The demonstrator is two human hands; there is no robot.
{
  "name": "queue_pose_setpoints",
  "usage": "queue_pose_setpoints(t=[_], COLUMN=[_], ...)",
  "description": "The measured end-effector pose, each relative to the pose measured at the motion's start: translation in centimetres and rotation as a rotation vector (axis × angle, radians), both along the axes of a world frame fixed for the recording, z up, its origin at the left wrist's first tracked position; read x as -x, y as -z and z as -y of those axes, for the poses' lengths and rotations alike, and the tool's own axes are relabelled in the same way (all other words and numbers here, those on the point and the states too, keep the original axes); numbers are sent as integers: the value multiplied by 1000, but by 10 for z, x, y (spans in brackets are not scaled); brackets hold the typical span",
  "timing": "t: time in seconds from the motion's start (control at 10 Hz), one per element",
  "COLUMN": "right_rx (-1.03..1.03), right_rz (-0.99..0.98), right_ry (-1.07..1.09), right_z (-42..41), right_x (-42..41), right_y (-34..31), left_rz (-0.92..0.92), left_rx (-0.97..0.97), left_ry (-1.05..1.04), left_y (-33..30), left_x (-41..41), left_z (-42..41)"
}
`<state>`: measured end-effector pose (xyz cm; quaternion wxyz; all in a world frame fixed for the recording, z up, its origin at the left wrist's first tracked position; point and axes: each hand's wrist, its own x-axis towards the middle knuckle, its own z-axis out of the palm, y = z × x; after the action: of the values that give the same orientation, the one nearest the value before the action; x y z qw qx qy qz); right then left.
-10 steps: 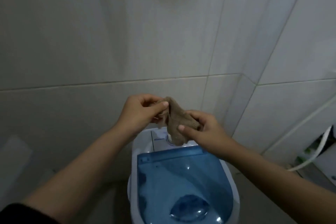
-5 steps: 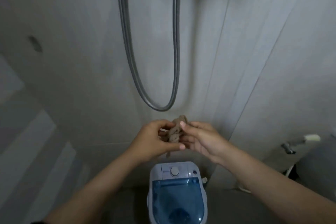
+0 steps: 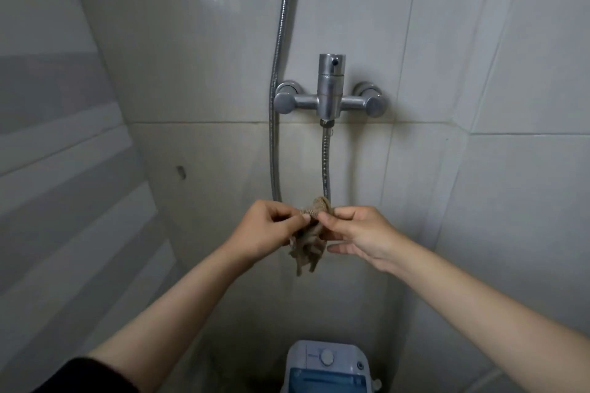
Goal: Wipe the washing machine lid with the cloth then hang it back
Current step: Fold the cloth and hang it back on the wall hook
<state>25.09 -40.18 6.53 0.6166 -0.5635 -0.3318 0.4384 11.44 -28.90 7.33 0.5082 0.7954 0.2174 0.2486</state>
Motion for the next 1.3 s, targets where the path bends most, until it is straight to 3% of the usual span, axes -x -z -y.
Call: queue_pose_setpoints(t=[0.1,0.2,0.3,0.5,0.6,0.7,0.9,1.0,1.1,1.2,1.3], right_rx=[16,51,48,-213,-361,-370,-322,-152,-102,13,82], right_rz=[53,245,599,991,1374,1665,1795,1790,1742,1762,1774], right_ry=[-69,-44,-11,29,-34,-125,-158,-188,-117,-82,-107], right_z=[-13,-37,-68,-145,-185,-223,-288,-317,-342,-354,-357], right_x=[5,15,32,67,74,76,82,87,86,86,88], right_y=[-1,-3,-5,-6,-3,-1,-4,1,7,12,21], left_rz=[2,11,-3,-121,-272,-176,-147,-203,-387,-313,-365], left_rx=[8,-255,-612,-991,-1042,-911,-820,-818,-780,-664,-628], left_ry=[-115,-315,-443,-332,-315,-357,-451,-439,-439,-497,-490], left_y=[-2,-2,-2,7,11,18,33,44,53,60,70], left_x=[15,38,70,124,138,142,134,122,108,97,90], left_z=[-12,-33,-47,-107,-153,-191,-267,-294,-315,-331,-344])
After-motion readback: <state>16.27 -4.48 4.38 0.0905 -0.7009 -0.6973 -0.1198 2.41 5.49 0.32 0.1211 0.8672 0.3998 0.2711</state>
